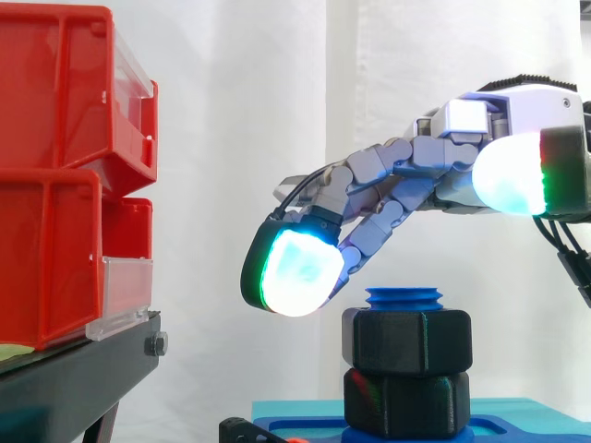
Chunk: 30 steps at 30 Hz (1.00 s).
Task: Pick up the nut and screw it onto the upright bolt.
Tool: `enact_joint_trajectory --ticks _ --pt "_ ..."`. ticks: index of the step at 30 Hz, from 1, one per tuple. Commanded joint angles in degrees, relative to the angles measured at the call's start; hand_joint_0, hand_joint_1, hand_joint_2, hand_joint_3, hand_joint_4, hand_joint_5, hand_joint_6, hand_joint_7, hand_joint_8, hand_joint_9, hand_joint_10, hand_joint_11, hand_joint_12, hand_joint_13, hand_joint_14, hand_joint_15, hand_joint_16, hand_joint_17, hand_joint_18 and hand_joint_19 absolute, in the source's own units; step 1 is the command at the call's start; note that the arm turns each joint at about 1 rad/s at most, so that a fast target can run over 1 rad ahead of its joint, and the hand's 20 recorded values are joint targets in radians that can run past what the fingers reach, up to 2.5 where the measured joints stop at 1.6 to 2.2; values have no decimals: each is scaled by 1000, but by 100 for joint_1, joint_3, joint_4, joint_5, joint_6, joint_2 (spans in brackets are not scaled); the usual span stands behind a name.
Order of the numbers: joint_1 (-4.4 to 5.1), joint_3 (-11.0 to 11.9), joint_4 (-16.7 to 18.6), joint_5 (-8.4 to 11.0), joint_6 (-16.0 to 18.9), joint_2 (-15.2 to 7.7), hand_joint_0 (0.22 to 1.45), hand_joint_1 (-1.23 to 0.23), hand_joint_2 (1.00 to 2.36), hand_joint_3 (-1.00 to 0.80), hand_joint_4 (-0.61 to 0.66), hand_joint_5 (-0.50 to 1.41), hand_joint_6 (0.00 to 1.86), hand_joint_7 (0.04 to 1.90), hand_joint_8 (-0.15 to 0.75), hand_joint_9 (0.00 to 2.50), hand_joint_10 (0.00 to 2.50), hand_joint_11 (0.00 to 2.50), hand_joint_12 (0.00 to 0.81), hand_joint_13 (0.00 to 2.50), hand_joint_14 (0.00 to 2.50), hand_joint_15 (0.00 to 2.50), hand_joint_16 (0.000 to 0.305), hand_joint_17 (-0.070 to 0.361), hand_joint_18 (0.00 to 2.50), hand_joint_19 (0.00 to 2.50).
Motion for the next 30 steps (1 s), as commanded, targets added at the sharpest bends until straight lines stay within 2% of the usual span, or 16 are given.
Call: enact_joint_trajectory --ticks 1,4,10,18,30 --pt "-11 -4 19 0 -2 0 415 -75 1000 -500 208 -117 503 791 272 634 0 0 391 200 0 0 55 123 0 0" --pt "-11 -4 19 0 -2 0 415 -75 1000 -500 206 -117 503 794 272 634 0 0 391 200 0 0 55 123 0 0" --pt "-11 -4 99 0 33 -211 415 -76 1000 -500 207 -116 503 796 275 638 0 0 391 209 0 0 55 123 0 0" --pt "-11 5 107 -26 95 -211 415 -71 1000 -500 219 -108 503 835 277 662 0 0 391 223 0 0 55 123 0 0" --pt "-20 -4 160 0 95 -211 422 -68 1000 -500 246 -76 505 1035 284 712 0 0 389 263 0 0 53 120 0 0"
